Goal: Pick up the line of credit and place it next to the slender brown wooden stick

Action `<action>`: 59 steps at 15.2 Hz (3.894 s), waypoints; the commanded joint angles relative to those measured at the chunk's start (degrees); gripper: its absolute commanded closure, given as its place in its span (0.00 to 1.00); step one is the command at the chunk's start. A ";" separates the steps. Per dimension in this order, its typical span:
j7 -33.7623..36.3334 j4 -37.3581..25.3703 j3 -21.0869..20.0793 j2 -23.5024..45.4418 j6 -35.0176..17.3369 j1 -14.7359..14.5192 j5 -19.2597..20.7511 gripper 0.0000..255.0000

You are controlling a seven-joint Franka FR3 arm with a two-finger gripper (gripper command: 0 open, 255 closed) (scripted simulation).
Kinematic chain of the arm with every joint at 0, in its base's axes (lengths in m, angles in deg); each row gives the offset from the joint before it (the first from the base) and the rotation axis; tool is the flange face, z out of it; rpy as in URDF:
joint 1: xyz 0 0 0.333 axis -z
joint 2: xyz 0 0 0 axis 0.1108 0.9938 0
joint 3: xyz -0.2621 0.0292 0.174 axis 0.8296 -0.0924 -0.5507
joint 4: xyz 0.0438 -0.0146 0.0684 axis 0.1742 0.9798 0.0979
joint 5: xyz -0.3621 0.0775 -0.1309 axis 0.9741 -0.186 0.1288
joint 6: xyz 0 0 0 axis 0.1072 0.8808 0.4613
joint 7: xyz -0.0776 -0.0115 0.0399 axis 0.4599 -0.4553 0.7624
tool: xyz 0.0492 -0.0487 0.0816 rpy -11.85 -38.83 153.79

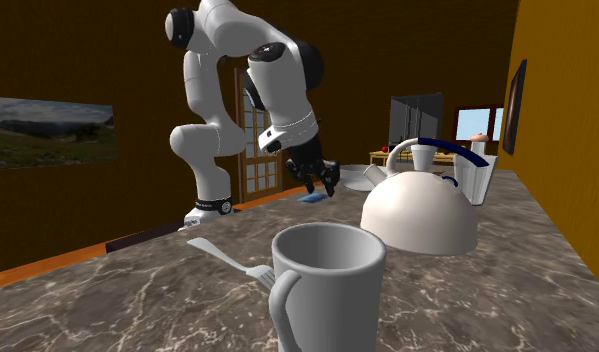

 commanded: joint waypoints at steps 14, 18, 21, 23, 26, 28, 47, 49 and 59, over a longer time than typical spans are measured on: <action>9.26 -0.69 -4.00 -7.07 3.51 -2.41 -0.36 1.00; 13.58 0.94 -8.28 -8.32 0.01 -5.67 -3.74 1.00; 16.84 1.36 -11.57 -8.48 -2.75 -8.16 -6.25 1.00; 19.02 1.27 -13.81 -8.19 -4.64 -9.78 -7.83 1.00; 22.33 0.56 -17.14 -7.20 -7.58 -12.15 -9.94 1.00; 24.59 -0.27 -19.37 -6.17 -9.60 -13.62 -11.11 1.00; 53.57 -20.20 -36.98 16.13 -29.03 -24.53 -1.57 1.00; 57.36 -22.90 -37.41 18.99 -30.26 -26.04 1.79 1.00; 53.43 -20.73 -37.87 24.18 -37.03 -26.72 0.04 1.00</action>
